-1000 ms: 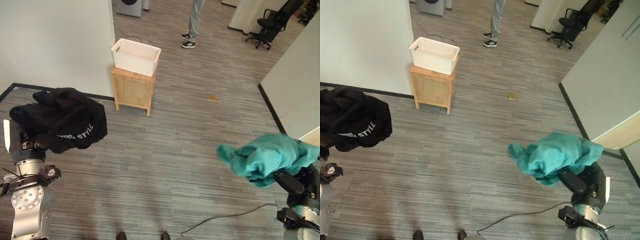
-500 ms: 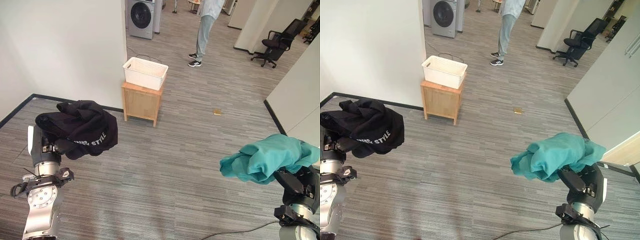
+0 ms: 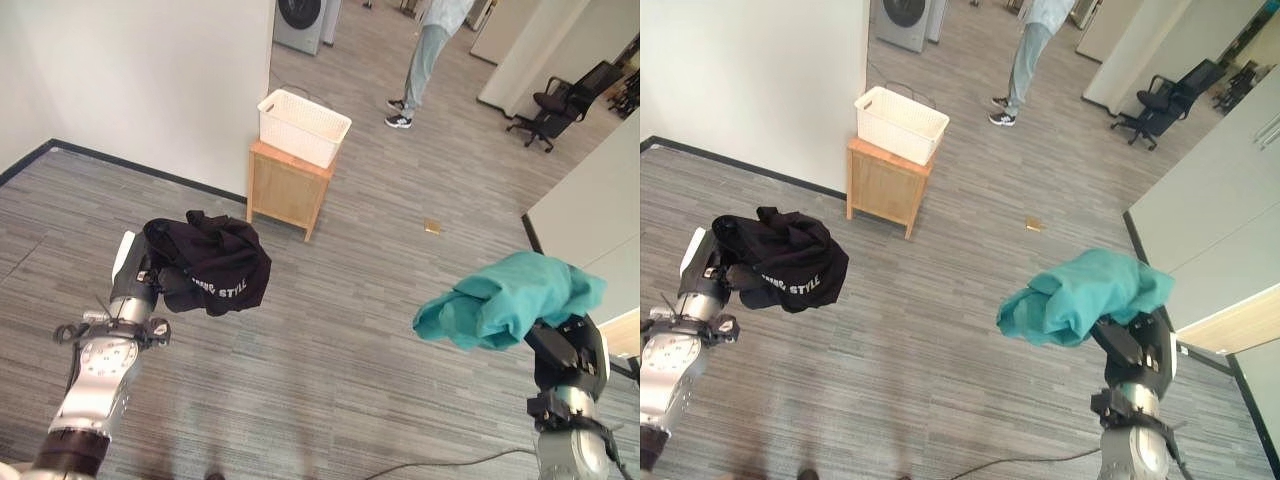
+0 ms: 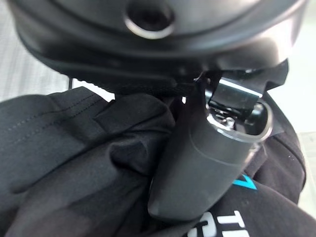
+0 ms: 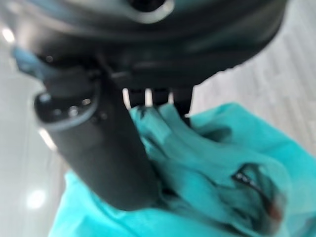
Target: Pick up bed clothes into laundry basket.
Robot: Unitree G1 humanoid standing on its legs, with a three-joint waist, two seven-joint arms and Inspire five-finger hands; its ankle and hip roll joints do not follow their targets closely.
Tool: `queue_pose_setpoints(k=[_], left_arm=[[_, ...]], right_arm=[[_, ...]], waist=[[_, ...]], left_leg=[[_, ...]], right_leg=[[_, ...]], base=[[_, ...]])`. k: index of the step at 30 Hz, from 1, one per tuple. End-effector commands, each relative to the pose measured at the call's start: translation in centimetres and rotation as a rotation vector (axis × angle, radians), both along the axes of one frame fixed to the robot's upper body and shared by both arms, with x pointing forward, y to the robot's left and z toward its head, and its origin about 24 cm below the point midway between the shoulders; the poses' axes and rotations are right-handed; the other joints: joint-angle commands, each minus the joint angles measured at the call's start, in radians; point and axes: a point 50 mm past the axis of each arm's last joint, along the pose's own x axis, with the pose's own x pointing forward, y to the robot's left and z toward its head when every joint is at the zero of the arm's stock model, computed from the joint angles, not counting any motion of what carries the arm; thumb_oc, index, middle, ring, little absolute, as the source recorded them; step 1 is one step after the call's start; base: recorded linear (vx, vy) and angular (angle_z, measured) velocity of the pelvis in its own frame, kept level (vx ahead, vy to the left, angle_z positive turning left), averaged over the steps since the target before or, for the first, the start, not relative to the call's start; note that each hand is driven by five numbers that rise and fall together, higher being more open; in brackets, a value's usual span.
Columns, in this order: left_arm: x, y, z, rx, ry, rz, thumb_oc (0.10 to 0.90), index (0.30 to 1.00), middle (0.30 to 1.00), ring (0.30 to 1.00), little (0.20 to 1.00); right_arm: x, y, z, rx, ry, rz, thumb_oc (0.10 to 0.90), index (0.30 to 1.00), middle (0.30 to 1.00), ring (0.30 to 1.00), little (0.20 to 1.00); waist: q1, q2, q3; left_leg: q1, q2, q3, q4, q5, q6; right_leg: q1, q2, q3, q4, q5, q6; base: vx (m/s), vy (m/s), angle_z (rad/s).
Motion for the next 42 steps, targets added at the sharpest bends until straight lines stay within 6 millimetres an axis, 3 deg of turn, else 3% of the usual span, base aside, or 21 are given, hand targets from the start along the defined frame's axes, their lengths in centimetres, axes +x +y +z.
queue_pose_setpoints(k=[1,6,12,18,20,23,29,35,42], left_arm=[[2.4,-4.4,13.3,0.043,-0.504,-0.213,0.4,0.3,0.3,0.3,0.3],[3.0,-6.7,16.8,0.079,-0.598,-0.286,0.4,0.3,0.3,0.3,0.3],[2.6,-6.3,16.4,0.049,-0.62,-0.259,0.4,0.3,0.3,0.3,0.3],[-0.7,-2.3,11.9,0.055,-0.598,-0.061,0.4,0.3,0.3,0.3,0.3],[-1.5,-1.8,10.6,0.04,-0.575,-0.031,0.4,0.3,0.3,0.3,0.3],[-3.2,-0.8,7.0,-0.024,-0.497,0.036,0.4,0.3,0.3,0.3,0.3],[-4.1,-0.8,6.0,-0.047,-0.497,0.062,0.4,0.3,0.3,0.3,0.3],[-3.8,-2.1,5.9,-0.108,-0.532,0.042,0.4,0.3,0.3,0.3,0.3],[-3.8,-2.7,4.2,-0.169,-0.462,0.015,0.4,0.3,0.3,0.3,0.3]], right_arm=[[4.2,0.9,11.4,-0.198,-0.457,0.067,0.4,0.3,0.3,0.3,0.3],[5.8,2.8,14.3,-0.239,-0.542,0.143,0.4,0.3,0.3,0.3,0.3],[5.1,3.0,13.9,-0.244,-0.544,0.139,0.4,0.3,0.3,0.3,0.3],[0.8,-0.8,10.4,-0.182,-0.493,-0.152,0.4,0.3,0.3,0.3,0.3],[0.0,-0.9,9.5,-0.17,-0.469,-0.178,0.4,0.3,0.3,0.3,0.3],[-1.9,-1.7,6.8,-0.129,-0.381,-0.234,0.4,0.3,0.3,0.3,0.3],[-2.6,-2.1,5.2,-0.136,-0.296,-0.228,0.4,0.3,0.3,0.3,0.3],[-2.5,-1.1,3.9,-0.097,-0.262,-0.171,0.4,0.3,0.3,0.3,0.3],[-1.5,0.2,4.7,-0.098,-0.3,-0.104,0.4,0.3,0.3,0.3,0.3]], waist=[[0.001,0.01,-0.055],[0.012,0.014,-0.046],[0.018,0.028,-0.039],[0.009,0.049,-0.032],[0.002,0.055,-0.041],[-0.019,0.062,-0.042],[-0.033,0.07,-0.046],[-0.025,0.073,-0.052],[0.005,0.099,-0.03]], left_leg=[[0.099,-0.004,0.051,-0.004,-0.199,-0.05],[0.099,-0.018,0.045,-0.004,-0.2,-0.043],[0.108,-0.03,0.042,-0.004,-0.208,-0.034],[0.106,-0.035,0.053,-0.004,-0.219,-0.031],[0.11,-0.036,0.059,-0.004,-0.225,-0.029],[0.138,-0.045,0.085,-0.004,-0.246,-0.018],[0.175,-0.045,0.117,-0.004,-0.261,-0.014],[0.181,-0.035,0.09,-0.004,-0.257,-0.025],[0.162,-0.023,0.047,-0.004,-0.224,-0.043]], right_leg=[[0.011,-0.004,0.023,-0.129,0.122,0.031],[0.004,-0.014,0.026,-0.122,0.134,0.044],[0.003,-0.026,0.026,-0.122,0.137,0.048],[-0.006,-0.034,0.035,-0.145,0.135,0.044],[-0.008,-0.033,0.042,-0.144,0.134,0.045],[-0.015,-0.026,0.072,-0.128,0.128,0.046],[-0.017,-0.011,0.1,-0.093,0.111,0.044],[-0.005,-0.006,0.075,-0.085,0.079,0.025],[0.008,-0.007,0.042,-0.084,0.047,-0.006]], base=[[0.0,0.082,-0.14],[-0.01,0.107,-0.02],[0.04,0.061,-0.02],[0.06,0.038,-0.05],[0.06,0.023,-0.07],[0.09,0.03,-0.22],[0.07,0.003,-0.28],[0.04,-0.044,-0.08],[0.0,-0.07,0.23]])
